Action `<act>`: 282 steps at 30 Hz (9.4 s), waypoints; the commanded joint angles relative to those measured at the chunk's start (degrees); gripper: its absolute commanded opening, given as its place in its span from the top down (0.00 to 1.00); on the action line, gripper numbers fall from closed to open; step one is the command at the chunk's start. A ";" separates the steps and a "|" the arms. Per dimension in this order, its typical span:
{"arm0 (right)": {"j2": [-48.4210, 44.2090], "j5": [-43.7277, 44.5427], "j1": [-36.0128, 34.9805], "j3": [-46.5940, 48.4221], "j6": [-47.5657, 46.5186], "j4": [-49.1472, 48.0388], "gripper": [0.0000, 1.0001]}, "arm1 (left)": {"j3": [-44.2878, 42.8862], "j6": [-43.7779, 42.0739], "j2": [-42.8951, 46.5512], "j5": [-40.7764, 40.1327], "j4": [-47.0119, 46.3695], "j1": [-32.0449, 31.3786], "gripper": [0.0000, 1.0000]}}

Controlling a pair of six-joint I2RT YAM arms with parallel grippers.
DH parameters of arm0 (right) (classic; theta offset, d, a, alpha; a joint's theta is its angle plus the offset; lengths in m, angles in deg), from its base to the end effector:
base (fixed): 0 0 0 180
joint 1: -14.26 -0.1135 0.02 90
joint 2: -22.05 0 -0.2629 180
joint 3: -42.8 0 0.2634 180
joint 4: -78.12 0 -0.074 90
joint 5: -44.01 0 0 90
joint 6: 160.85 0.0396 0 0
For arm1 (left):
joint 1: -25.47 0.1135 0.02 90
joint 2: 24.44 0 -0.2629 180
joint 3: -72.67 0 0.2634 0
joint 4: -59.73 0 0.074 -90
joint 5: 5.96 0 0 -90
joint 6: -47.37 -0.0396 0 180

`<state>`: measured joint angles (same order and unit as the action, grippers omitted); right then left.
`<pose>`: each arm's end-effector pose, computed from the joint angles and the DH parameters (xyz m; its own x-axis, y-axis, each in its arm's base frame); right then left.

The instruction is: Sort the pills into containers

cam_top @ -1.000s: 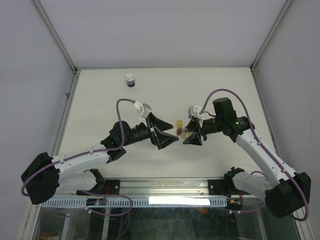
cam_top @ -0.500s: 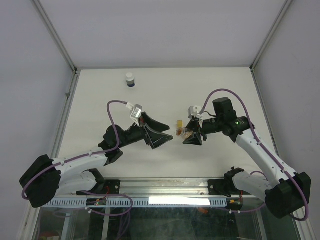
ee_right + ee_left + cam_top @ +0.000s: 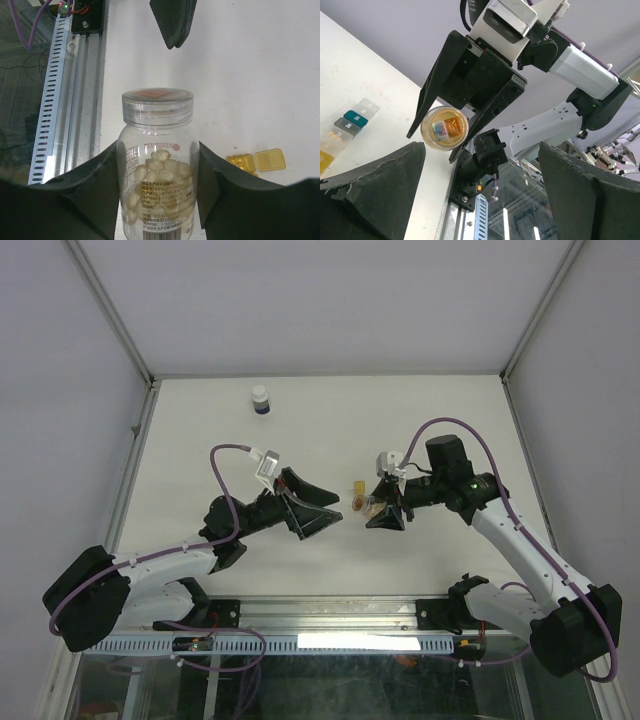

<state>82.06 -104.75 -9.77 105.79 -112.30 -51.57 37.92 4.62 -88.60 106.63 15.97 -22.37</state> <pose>0.1832 0.1188 0.2854 -0.0132 -0.3818 -0.9242 -0.9995 -0.0200 0.0225 0.1511 -0.1896 0.2482 -0.5731 -0.3772 -0.7275 0.7563 0.0985 -0.6468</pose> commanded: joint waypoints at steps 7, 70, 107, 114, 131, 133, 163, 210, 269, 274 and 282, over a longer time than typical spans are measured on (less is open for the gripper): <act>-0.85 -0.83 0.04 1.64 0.41 -2.34 1.00 | 2.47 9.00 -6.08 2.56 -14.84 2.39 0.01; -1.00 0.14 -0.12 1.37 0.85 -2.99 1.00 | -23.59 -52.46 -5.78 8.67 36.66 -4.86 0.18; -0.69 0.23 -0.15 1.39 0.68 -2.96 1.00 | -24.55 -20.44 -4.79 -12.82 40.95 -8.77 0.39; -0.68 0.23 -0.14 1.30 0.68 -2.96 1.00 | -25.36 -20.78 -5.67 -10.81 41.28 -8.97 0.48; -0.88 -0.10 -0.19 1.33 0.75 -2.96 1.00 | -24.68 -39.33 -5.66 -0.02 42.43 -8.94 0.94; -0.86 -0.21 -0.14 1.35 0.73 -3.01 1.00 | -23.54 -49.15 -5.01 5.26 43.35 -8.86 0.95; -0.86 0.31 -0.41 1.36 0.58 -2.91 1.00 | -21.88 -22.05 -0.42 -18.34 38.12 -10.80 0.19; -3.31 -0.65 1.72 1.41 4.67 -4.91 0.01 | -17.32 -27.18 1.22 -27.99 51.00 6.34 1.00; 6.23 -7.50 8.26 6.19 -26.72 18.88 0.03 | -13.35 -8.31 -6.03 19.09 13.50 33.74 0.03; 12.53 -6.95 18.87 6.39 -43.77 26.86 0.07 | -6.28 -15.45 0.97 11.10 16.15 23.14 0.05; 15.41 0.68 22.70 0.67 -53.28 15.06 0.08 | 4.63 -12.22 -1.48 9.46 0.23 21.20 0.09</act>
<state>97.95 -107.68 12.59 109.37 -157.08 -30.07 38.91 -8.69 -87.90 118.06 29.59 -1.17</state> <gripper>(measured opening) 0.917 0.922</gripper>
